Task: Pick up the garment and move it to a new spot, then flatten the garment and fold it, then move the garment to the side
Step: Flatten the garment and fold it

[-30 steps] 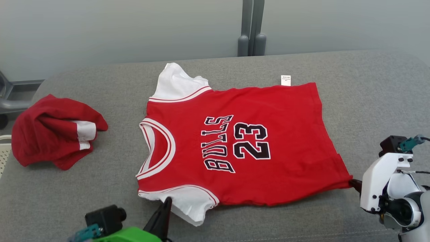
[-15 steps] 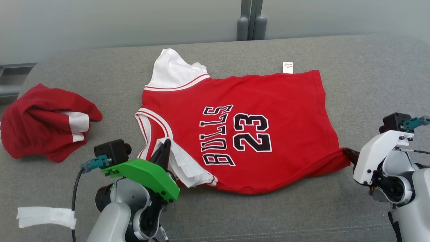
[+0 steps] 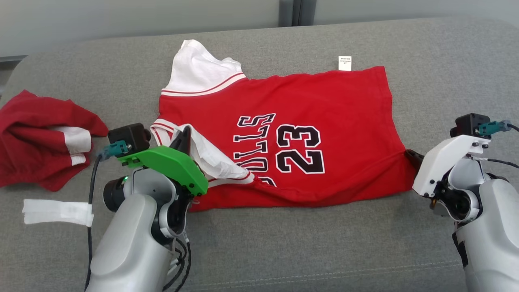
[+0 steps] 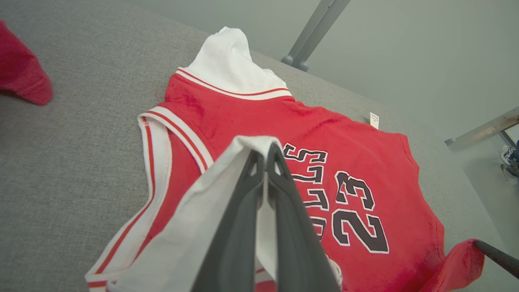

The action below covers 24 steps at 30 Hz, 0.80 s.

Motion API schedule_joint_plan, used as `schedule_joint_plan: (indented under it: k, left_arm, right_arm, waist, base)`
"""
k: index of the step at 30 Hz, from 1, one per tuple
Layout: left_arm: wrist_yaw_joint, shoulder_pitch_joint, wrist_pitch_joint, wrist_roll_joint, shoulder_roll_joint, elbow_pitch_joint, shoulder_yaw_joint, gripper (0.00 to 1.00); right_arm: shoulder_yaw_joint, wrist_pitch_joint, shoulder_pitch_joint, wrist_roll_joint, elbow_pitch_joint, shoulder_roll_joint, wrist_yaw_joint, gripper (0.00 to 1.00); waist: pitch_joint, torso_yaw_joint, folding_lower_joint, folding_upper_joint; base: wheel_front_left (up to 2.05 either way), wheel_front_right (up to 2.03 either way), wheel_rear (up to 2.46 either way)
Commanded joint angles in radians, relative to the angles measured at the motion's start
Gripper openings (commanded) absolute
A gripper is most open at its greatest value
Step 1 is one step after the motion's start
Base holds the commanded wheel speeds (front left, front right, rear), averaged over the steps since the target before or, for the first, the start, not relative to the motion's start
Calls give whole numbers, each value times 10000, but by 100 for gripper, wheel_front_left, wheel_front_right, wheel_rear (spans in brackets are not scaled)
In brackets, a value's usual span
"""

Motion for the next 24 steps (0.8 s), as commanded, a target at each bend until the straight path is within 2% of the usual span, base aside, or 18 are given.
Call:
schedule_joint_plan:
  k: [1, 10, 24]
  left_arm:
    - [-55, -259, -90, 99, 85, 109, 5, 0]
    - [-153, -1227, -478, 375, 73, 1288, -114, 0]
    - [-337, -1965, -991, 447, 141, 2473, -103, 0]
  right_arm:
    - [19, -163, -138, 4, 75, -8, 0, 0]
    - [-81, -908, -779, -389, 1240, 24, 0, 0]
    - [-121, -1712, -1287, -519, 2161, 13, 0, 0]
  waist:
    - [81, -53, 0, 0]
    - [387, -97, 0, 0]
    - [542, -127, 0, 0]
  base:
    - [0, 0, 0]
    - [0, 0, 0]
    - [0, 0, 0]
